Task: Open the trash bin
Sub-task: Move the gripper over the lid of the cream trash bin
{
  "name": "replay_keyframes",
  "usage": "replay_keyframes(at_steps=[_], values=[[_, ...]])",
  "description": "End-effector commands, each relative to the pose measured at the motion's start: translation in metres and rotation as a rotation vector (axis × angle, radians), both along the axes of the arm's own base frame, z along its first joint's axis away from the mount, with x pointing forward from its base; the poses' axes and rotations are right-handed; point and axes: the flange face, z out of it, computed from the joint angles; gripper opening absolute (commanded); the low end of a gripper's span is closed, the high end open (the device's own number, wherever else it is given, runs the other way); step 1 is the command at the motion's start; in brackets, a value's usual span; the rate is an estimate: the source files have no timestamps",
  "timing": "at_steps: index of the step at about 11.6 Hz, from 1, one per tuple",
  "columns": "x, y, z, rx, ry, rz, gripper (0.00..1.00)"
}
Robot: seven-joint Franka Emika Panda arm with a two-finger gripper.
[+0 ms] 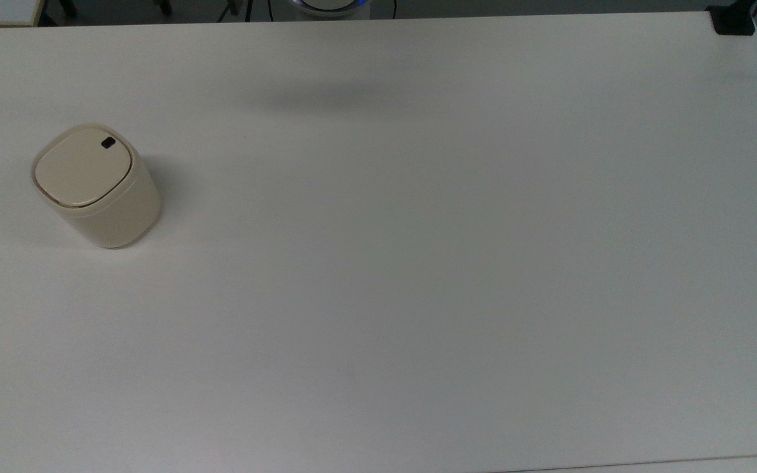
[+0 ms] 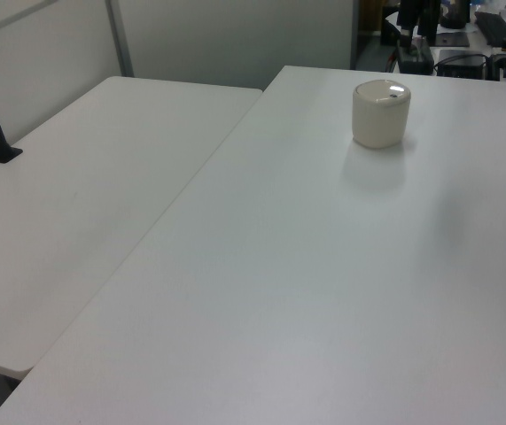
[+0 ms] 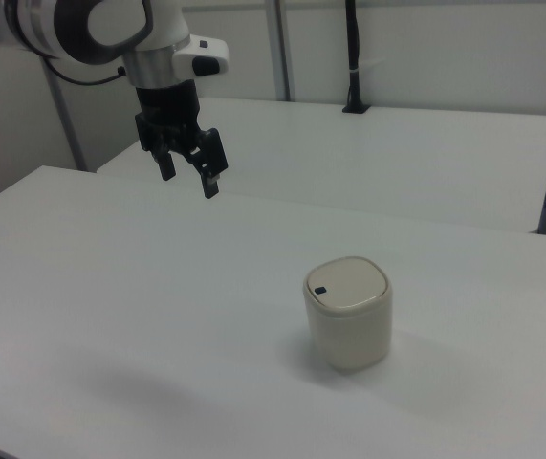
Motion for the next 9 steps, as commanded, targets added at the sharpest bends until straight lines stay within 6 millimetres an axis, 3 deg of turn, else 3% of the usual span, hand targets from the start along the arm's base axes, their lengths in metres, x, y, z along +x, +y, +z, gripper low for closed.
replay_keyframes(at_steps=[1,7,9], values=[[0.039,0.004,-0.025,-0.028,0.020,0.037,1.00],[0.037,-0.003,-0.023,-0.029,0.017,0.028,0.98],[0.035,-0.009,-0.022,-0.029,0.013,0.050,0.81]])
